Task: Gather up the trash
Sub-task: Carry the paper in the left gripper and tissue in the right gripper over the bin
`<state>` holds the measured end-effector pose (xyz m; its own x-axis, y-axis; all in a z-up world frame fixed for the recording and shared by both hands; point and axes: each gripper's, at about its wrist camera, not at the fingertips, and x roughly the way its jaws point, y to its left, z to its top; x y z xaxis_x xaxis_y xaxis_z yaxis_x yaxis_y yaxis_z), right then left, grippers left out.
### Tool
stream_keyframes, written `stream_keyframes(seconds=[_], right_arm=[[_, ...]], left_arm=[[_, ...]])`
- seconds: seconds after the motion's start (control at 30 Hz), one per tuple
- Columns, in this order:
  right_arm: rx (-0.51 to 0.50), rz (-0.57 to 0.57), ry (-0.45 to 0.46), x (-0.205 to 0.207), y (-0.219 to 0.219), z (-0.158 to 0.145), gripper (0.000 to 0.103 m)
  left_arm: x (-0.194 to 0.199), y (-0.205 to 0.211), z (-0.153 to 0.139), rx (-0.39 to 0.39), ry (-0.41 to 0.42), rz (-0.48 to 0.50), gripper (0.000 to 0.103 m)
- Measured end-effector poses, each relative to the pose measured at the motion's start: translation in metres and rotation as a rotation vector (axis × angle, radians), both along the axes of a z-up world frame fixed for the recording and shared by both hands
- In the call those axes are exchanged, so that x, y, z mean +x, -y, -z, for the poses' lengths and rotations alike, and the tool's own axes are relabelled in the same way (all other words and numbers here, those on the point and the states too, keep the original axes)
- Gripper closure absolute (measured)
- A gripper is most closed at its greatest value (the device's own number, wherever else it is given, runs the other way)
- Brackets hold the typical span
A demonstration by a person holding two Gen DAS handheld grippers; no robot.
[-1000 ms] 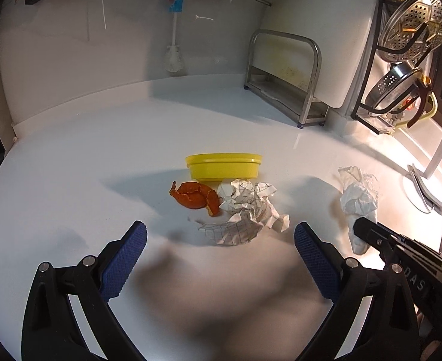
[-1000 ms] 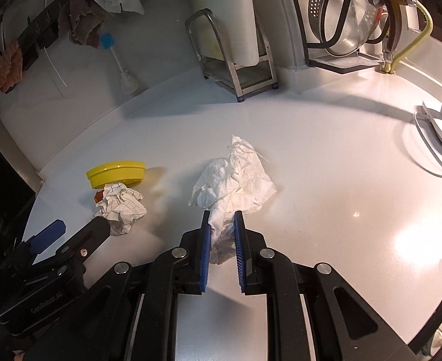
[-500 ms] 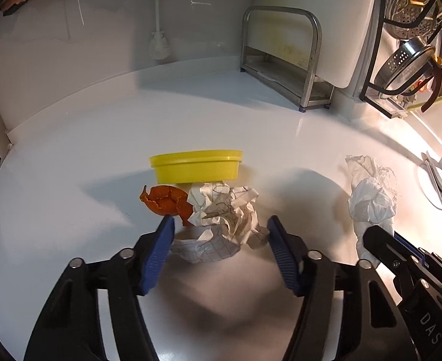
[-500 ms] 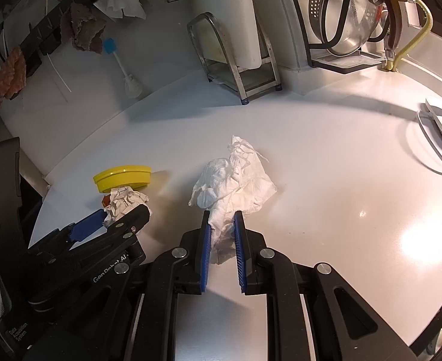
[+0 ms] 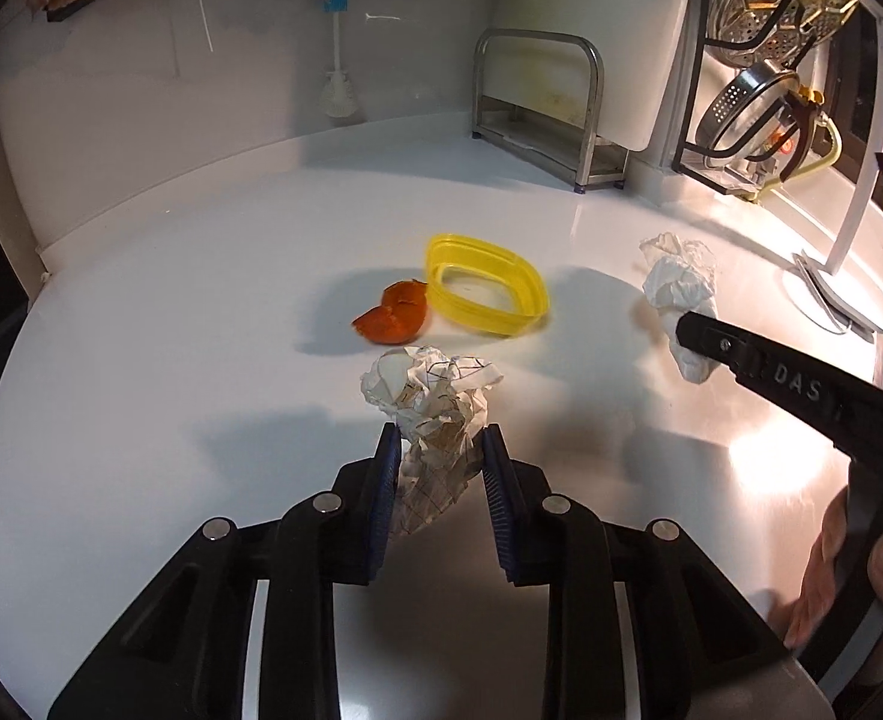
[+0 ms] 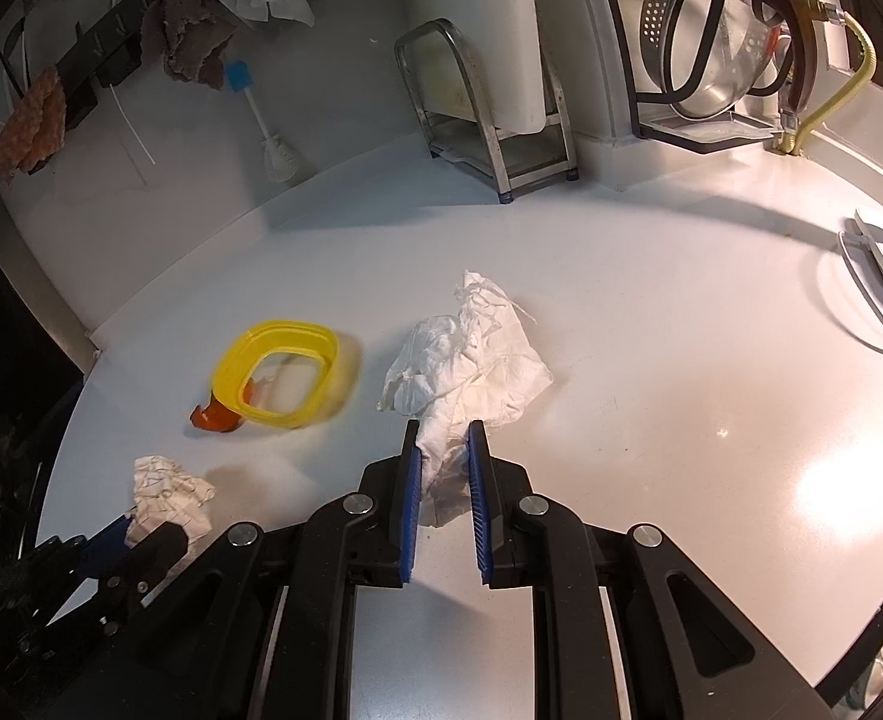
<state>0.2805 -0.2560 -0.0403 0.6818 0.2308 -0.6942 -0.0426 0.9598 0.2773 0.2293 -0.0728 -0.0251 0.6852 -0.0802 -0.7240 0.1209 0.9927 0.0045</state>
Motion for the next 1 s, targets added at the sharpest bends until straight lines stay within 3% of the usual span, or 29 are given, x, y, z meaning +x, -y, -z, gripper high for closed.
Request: stream_keyframes(seconds=[0.23,0.37,0.73,1.0], right_arm=[[0.014,-0.004,0.052,-0.049,-0.01,-0.01,0.089],[0.04,0.014,0.057,-0.102,-0.011,-0.01,0.088],[0.059,0.081,0.042,-0.265,-0.03,-0.006,0.089],[0.001,0.083,0.018,-0.337,-0.042,0.007,0.089]], left_arm=[[-0.054,-0.025,-0.015,0.03,0.04,0.035,0.076],[-0.088,-0.032,-0.021,0.051,0.07,0.08,0.076],[-0.184,-0.018,-0.021,0.022,0.115,0.226,0.075],[-0.233,-0.016,-0.009,0.011,0.107,0.274,0.075]])
